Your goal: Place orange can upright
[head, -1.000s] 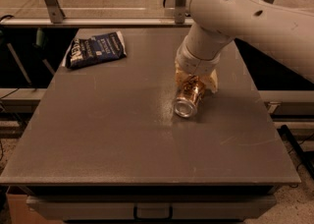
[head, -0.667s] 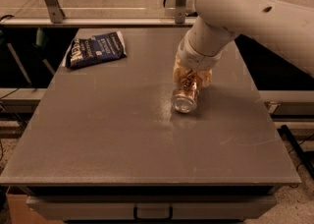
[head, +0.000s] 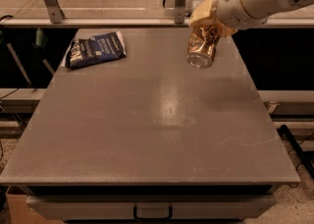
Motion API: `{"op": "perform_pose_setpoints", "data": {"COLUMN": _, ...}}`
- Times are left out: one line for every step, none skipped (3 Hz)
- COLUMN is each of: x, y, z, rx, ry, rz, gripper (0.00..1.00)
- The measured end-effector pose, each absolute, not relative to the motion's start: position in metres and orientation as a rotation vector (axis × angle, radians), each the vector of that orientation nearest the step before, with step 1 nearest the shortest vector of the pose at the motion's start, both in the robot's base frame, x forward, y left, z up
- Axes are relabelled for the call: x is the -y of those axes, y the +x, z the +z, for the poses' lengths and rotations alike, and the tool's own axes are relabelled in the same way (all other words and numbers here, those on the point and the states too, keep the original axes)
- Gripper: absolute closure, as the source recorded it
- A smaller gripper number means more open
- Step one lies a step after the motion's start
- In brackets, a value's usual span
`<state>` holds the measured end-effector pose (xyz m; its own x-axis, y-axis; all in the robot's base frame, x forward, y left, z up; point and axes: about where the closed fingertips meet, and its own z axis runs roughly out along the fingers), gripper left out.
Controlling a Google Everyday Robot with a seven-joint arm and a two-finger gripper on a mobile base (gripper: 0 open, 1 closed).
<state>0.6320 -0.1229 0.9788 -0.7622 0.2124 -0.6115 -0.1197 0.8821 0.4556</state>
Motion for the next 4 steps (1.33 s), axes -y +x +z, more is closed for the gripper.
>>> {"op": "perform_pose_setpoints", "data": {"x": 0.116, "y": 0.634, "z": 0.976, "rx": -2.335, "ry": 0.052, "rz": 0.653, "gripper": 1.00}}
{"op": "perform_pose_setpoints", "data": {"x": 0.111, "y": 0.653, "z": 0.990, "rx": -2.239, "ry": 0.023, "rz": 0.749, "gripper": 1.00}}
{"op": "perform_pose_setpoints", "data": {"x": 0.098, "y": 0.673, "z": 1.013, "rx": -2.117, "ry": -0.111, "rz": 0.937, "gripper": 1.00}}
{"op": "perform_pose_setpoints", "data": {"x": 0.090, "y": 0.678, "z": 1.011, "rx": -2.049, "ry": -0.295, "rz": 0.999, "gripper": 1.00}}
